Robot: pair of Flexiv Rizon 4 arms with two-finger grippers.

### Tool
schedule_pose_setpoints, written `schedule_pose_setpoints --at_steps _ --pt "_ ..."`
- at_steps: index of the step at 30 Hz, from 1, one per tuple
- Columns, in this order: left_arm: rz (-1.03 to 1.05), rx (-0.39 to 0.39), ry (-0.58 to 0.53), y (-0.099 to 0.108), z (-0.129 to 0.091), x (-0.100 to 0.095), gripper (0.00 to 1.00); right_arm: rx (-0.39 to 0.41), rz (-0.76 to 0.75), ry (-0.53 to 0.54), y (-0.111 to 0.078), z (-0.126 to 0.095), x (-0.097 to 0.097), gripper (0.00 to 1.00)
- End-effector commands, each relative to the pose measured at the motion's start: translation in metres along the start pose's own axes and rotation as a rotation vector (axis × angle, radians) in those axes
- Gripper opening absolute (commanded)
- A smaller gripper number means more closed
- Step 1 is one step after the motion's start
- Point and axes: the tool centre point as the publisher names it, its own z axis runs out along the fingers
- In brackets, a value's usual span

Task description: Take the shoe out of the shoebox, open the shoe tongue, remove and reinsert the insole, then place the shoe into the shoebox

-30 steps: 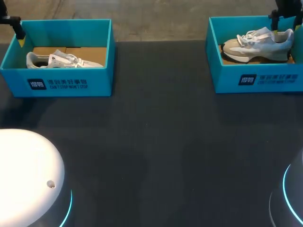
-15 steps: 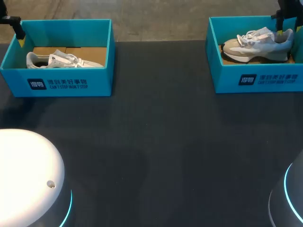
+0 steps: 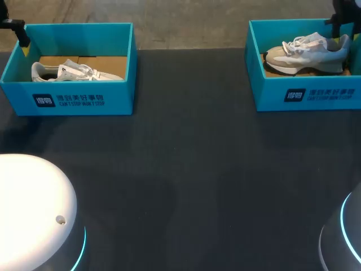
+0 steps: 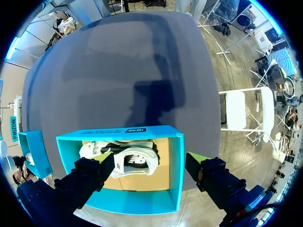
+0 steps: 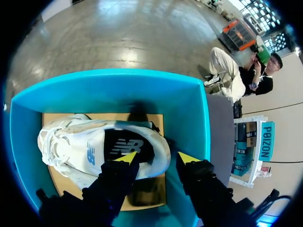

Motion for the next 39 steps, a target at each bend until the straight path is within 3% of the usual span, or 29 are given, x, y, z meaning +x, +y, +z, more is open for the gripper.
schedule_pose_setpoints --at_steps 1,21,35,39 --pt "0.001 -0.002 0.002 -0.001 0.000 0.000 1.00 0.019 0.000 -0.001 0.007 0.006 -0.001 0.55" --pt "0.001 -0.002 0.002 -0.001 0.000 0.000 1.00 0.052 -0.009 0.004 0.007 0.028 0.001 0.60" --pt "0.001 -0.002 0.002 -0.001 0.000 0.000 1.00 0.093 -0.028 0.013 0.004 0.044 0.010 0.46" --pt "0.001 -0.002 0.002 -0.001 0.000 0.000 1.00 0.102 -0.030 0.018 0.002 0.048 0.012 0.48"
